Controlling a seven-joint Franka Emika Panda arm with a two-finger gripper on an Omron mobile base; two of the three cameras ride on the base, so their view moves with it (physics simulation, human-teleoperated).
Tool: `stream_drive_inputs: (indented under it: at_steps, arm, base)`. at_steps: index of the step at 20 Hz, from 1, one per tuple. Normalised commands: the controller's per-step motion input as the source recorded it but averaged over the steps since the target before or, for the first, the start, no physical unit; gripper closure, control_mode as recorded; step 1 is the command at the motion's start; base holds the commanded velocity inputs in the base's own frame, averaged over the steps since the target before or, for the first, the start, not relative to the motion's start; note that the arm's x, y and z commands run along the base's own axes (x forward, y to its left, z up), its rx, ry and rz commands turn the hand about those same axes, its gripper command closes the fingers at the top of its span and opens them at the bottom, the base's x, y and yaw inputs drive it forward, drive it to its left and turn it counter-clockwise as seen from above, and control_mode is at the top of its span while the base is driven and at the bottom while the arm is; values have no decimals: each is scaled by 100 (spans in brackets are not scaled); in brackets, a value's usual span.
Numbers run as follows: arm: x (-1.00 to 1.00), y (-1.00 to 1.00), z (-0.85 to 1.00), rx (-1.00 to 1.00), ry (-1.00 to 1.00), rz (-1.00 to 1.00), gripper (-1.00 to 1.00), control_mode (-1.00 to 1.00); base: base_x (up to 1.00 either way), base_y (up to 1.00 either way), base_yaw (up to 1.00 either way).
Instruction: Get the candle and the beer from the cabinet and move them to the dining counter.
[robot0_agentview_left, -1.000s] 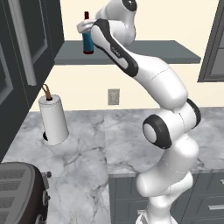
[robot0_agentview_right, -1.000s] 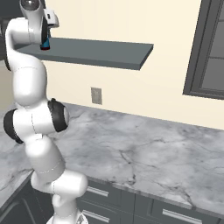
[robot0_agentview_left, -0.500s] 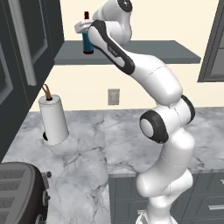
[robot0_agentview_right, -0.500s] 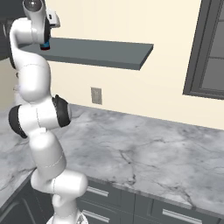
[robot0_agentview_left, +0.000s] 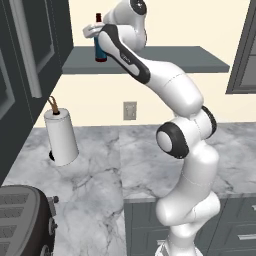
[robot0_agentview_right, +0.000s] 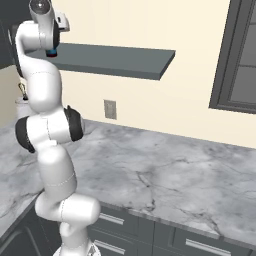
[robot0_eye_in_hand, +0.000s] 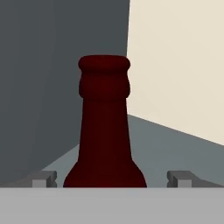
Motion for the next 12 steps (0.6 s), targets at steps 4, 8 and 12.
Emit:
stream_drive_inputs:
  at_steps: [4,8,12]
  arm:
    - [14,5,-1,0,0,0,100,-100]
    - [11,13,0,1,0,0,100,-100]
    - [4,3,-3,4,1,2,100,-100]
  base:
    - [0,0,0]
    - [0,0,0]
    - [0,0,0]
